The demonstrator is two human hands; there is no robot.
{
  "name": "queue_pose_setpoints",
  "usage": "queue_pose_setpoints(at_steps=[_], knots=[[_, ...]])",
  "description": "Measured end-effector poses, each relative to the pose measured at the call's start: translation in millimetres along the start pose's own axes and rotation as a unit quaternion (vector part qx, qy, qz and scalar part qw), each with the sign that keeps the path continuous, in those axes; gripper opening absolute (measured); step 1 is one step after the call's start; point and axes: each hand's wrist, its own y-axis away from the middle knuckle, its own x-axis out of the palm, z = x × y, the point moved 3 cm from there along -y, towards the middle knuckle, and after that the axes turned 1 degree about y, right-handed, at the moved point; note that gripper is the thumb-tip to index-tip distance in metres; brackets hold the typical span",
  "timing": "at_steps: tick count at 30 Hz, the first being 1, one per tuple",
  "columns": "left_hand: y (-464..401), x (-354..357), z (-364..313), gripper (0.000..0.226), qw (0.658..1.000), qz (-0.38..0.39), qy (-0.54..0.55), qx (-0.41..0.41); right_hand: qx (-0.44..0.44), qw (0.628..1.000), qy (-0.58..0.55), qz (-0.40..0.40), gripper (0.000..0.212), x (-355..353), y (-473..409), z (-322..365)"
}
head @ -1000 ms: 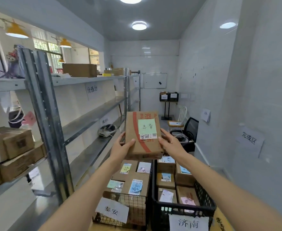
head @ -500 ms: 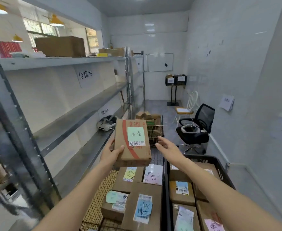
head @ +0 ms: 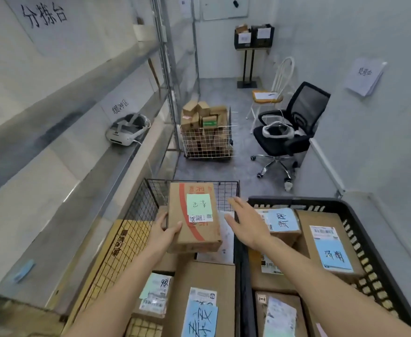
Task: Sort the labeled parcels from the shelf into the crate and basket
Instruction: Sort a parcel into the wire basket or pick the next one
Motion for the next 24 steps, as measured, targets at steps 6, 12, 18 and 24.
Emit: queue_pose_setpoints(at_steps=[6,12,18,24], knots=[[-55,38,46,0.068,0.998,0.05,-0.01,-0.041,-0.012,0.998,0.047,-0.04,0.059,28,-20,-19],[-76,68,81,0.067,0.989,0.128,-0.055,-0.049,-0.004,0.996,0.062,-0.061,0.058,34,-29,-28],[-89,68,81,0.063,0.976,0.169,-0.133,-0.017,0.006,0.997,0.055,-0.054,0.056,39,-31,-28],[-89,65,83,0.074,0.971,0.189,-0.14,-0.034,0.014,0.996,0.067,-0.048,0.056,38,-31,-26]])
